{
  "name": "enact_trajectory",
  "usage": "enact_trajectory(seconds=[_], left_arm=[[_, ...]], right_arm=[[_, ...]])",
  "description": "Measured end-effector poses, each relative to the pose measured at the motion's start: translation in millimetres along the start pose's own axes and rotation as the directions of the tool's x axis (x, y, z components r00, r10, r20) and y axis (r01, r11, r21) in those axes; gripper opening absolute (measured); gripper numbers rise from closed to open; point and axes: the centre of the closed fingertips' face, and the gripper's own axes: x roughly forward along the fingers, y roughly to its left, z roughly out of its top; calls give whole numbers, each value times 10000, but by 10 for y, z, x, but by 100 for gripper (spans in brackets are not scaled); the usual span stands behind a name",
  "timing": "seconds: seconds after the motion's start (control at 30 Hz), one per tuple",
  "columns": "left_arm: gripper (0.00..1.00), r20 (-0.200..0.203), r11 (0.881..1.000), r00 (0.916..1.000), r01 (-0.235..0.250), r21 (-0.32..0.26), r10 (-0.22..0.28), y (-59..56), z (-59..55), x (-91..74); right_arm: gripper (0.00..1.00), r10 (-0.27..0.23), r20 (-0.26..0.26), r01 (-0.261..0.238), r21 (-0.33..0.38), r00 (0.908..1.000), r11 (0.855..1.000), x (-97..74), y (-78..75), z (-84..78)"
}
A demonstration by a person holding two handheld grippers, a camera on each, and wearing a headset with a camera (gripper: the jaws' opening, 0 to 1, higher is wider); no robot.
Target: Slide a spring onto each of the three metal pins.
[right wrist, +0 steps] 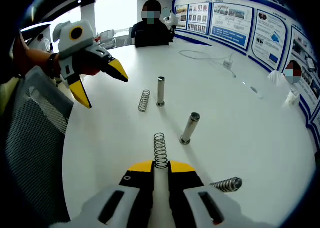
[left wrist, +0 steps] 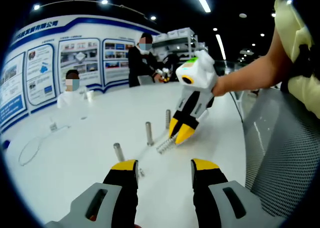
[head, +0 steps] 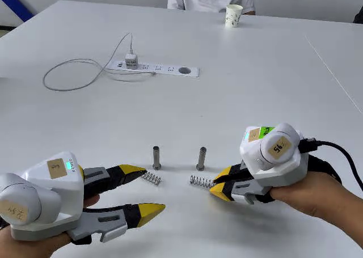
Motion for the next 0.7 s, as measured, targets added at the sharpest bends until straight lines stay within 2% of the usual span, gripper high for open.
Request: enact_trajectory(seconds=[0.33, 0.7], left_arm=[[43, -265, 9963, 9971, 724, 455, -712, -126, -6, 199], [41, -522, 9853, 9906, 1312, 1092, -1261, -228, 20, 330]], right_arm=[[11, 119, 52, -116, -479, 9999, 9988, -189, 109, 128], [11, 788, 159, -772, -857, 9968, 9933, -333, 366, 350]])
